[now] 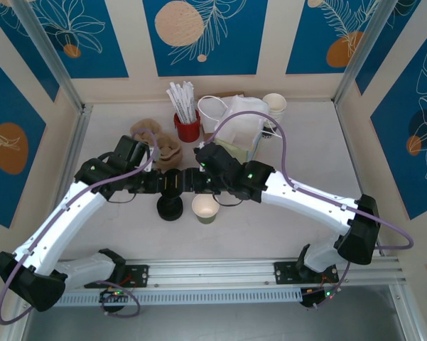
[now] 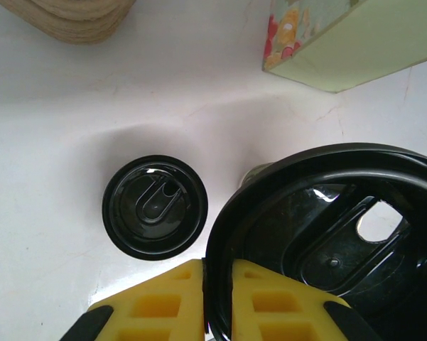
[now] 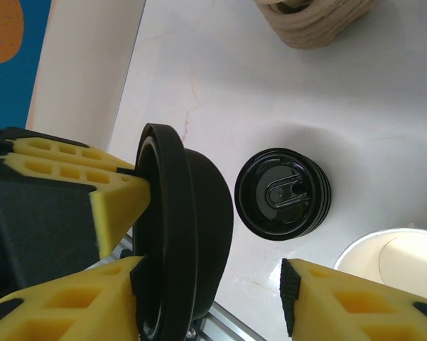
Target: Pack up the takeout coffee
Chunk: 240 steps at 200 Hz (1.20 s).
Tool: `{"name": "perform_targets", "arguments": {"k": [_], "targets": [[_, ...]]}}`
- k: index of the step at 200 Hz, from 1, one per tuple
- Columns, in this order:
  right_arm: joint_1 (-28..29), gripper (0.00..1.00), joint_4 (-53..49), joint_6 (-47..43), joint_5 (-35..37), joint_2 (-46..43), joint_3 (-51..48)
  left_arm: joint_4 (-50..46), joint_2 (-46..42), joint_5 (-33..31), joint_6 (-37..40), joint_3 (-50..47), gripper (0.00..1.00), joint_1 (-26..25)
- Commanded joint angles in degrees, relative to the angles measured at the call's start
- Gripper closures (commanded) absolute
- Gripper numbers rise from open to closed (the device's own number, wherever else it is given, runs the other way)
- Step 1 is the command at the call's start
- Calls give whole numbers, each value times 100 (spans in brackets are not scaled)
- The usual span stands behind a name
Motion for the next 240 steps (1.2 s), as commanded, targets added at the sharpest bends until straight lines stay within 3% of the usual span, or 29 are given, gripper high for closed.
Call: {"name": "perform_targets", "arguments": {"k": [1, 84, 146, 184, 203, 240], "targets": [[27, 48, 51, -59, -113, 50, 233, -75, -102, 164, -96, 237, 87, -75], [-48, 63, 43, 16, -229, 209, 358, 36, -182, 368, -144, 209, 87, -72], [-120, 90, 45, 120, -309, 154, 389, 31, -267, 411, -126, 332, 87, -78], [-239, 99, 21, 231, -303, -5, 226, 139, -572, 499, 20, 549, 61, -78], [-441, 100, -66, 323, -695, 1, 174, 200, -799, 394, 210, 654, 44, -74], [-576, 100, -455, 369, -980, -135, 193, 273, -1086, 331, 978, 797, 40, -77]]}}
